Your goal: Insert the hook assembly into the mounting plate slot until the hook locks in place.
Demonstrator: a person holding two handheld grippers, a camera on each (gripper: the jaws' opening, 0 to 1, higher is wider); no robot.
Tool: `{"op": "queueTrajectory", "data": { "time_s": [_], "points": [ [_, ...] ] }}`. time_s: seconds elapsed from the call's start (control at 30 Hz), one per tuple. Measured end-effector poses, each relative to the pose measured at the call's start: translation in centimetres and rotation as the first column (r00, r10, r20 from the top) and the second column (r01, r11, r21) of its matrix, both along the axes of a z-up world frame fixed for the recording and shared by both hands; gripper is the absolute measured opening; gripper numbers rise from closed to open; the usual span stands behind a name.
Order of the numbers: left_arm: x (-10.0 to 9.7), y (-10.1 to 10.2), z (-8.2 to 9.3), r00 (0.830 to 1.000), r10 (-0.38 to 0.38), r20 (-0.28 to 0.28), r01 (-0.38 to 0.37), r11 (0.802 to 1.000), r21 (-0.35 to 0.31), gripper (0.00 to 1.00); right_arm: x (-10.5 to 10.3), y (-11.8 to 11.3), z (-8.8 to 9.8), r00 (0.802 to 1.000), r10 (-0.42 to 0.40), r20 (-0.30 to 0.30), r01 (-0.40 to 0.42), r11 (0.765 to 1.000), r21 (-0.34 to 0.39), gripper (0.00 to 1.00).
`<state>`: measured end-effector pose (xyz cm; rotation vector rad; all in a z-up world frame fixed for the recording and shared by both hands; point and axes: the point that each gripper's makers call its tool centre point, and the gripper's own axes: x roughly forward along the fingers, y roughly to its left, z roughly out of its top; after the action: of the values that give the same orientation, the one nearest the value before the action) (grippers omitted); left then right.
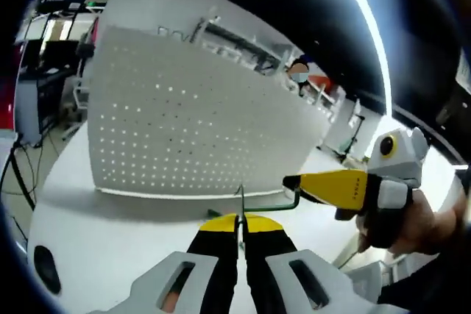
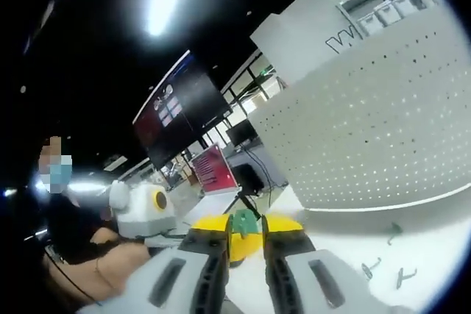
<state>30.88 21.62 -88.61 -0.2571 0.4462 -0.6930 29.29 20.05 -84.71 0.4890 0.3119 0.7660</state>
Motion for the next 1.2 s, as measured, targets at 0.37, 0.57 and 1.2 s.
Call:
{"op": "queueTrajectory", "data": {
  "time_s": [0.37, 0.57, 1.2],
  "points": [
    [-0.7, 0.5, 1.0, 0.989, -0.022, 0.145, -0.001, 0.988, 0.155, 0.01, -0.5, 2.3, -0.6, 0.998, 0.048, -0.047, -0.046, 0.998, 0.033, 0.10],
    [-0.7, 0.8, 1.2, 0.987, -0.014, 0.160, -0.009, 0.990, 0.142, 0.01, -0.7, 2.8, -0.4, 0.997, 0.052, -0.059, -0.048, 0.997, 0.063, 0.10],
    [-2.1, 3.8, 0.2, 0.985, 0.032, 0.168, -0.069, 0.974, 0.217, 0.01, -2.4, 5.5, -1.4, 0.985, 0.137, -0.104, -0.131, 0.990, 0.058, 0.02]
  ]
}}
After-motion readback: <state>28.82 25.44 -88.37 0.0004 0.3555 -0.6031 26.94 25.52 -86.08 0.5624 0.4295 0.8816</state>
